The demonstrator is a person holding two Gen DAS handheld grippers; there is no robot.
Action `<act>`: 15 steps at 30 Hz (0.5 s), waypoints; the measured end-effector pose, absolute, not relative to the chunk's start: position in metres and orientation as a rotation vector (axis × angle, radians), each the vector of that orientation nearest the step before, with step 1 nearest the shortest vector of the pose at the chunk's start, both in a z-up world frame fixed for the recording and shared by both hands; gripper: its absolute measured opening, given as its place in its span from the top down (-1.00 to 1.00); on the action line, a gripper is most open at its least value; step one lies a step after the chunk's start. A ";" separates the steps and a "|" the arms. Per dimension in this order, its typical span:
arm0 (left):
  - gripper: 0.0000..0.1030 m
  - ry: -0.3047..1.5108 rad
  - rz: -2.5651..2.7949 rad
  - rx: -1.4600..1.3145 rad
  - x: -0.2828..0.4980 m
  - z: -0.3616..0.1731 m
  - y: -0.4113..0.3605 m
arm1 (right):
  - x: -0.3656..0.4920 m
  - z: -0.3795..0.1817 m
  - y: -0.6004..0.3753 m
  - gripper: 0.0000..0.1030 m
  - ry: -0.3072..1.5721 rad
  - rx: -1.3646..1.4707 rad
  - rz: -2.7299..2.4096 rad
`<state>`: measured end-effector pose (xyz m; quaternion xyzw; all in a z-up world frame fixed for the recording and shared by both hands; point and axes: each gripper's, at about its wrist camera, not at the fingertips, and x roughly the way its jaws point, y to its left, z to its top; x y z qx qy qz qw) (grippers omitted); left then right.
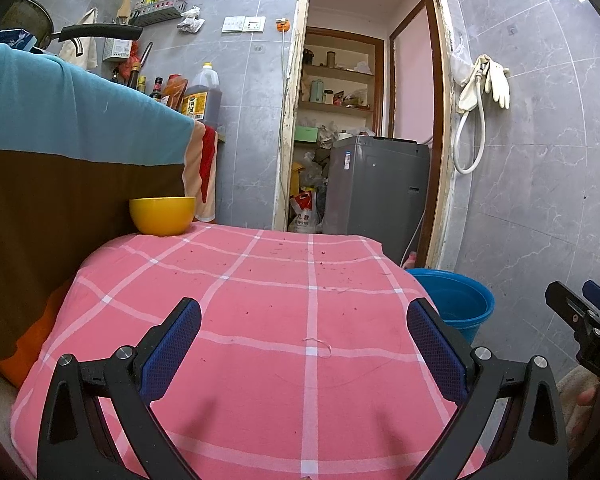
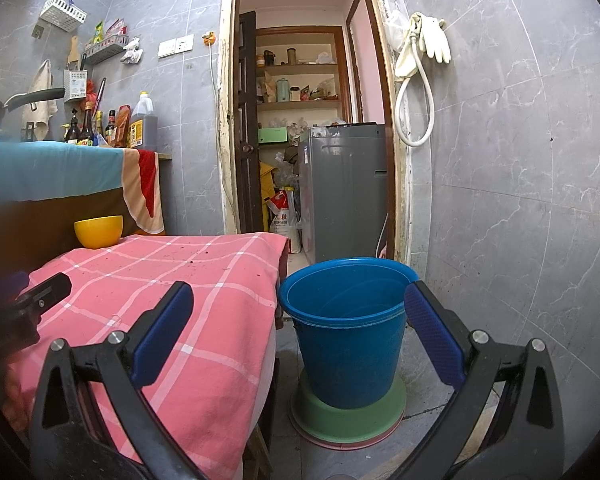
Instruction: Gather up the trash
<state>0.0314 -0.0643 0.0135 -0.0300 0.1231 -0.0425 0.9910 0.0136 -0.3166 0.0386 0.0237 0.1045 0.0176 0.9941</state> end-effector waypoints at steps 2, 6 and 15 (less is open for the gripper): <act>-0.96 0.246 -0.085 -0.060 0.031 0.013 -0.064 | 0.014 0.039 -0.317 -1.00 0.209 0.048 0.036; -0.96 0.244 -0.084 -0.058 0.031 0.013 -0.065 | 0.014 0.039 -0.316 -1.00 0.210 0.049 0.036; -0.96 0.240 -0.085 -0.053 0.030 0.015 -0.064 | 0.014 0.039 -0.316 -1.00 0.210 0.050 0.036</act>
